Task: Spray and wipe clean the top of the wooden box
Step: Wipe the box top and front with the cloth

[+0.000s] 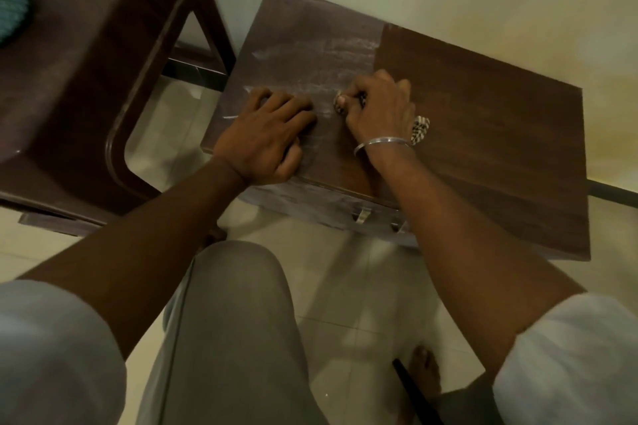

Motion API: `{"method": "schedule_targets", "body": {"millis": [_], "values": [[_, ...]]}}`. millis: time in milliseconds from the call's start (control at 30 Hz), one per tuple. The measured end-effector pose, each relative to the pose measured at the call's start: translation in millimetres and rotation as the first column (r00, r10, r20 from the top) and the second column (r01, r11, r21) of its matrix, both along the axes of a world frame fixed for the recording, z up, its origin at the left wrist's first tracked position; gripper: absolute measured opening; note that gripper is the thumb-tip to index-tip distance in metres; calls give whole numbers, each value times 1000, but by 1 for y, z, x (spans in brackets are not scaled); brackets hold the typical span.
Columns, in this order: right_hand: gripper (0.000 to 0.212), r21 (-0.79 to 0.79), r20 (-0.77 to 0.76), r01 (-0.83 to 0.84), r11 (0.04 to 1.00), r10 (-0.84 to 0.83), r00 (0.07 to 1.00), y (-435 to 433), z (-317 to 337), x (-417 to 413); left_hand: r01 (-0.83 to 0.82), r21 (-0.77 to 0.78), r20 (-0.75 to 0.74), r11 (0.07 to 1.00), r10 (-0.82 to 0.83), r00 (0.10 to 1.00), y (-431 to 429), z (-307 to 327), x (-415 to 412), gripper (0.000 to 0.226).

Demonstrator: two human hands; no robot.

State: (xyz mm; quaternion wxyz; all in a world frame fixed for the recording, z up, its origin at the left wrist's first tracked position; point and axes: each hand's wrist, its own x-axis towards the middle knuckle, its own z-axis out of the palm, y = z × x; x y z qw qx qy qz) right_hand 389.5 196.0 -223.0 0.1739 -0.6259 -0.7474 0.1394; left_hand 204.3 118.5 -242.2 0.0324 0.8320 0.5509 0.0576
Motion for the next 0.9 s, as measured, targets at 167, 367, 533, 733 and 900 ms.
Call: {"method": "schedule_targets", "body": {"millis": [167,367,533,733,900], "values": [[8,69,51,-108,992,105,993,-35,-11,14,3,-9,10,1000,-3,1000,-1,0,1,57],[6,115,38,-129,985,126,991,-21,-12,12,-8,-8,-6,1000,8,1000,0,-2,1,59],[8,100,47,-51,994,46,998,26,-7,3,-10,-41,-14,999,10,1000,1,1,1,61],[6,62,2,-42,997,42,999,23,-4,4,-17,-64,-26,998,15,1000,0,4,2,62],[6,105,37,-130,986,127,991,-4,-14,18,-16,-49,-1,999,16,1000,0,2,2,61]]}}
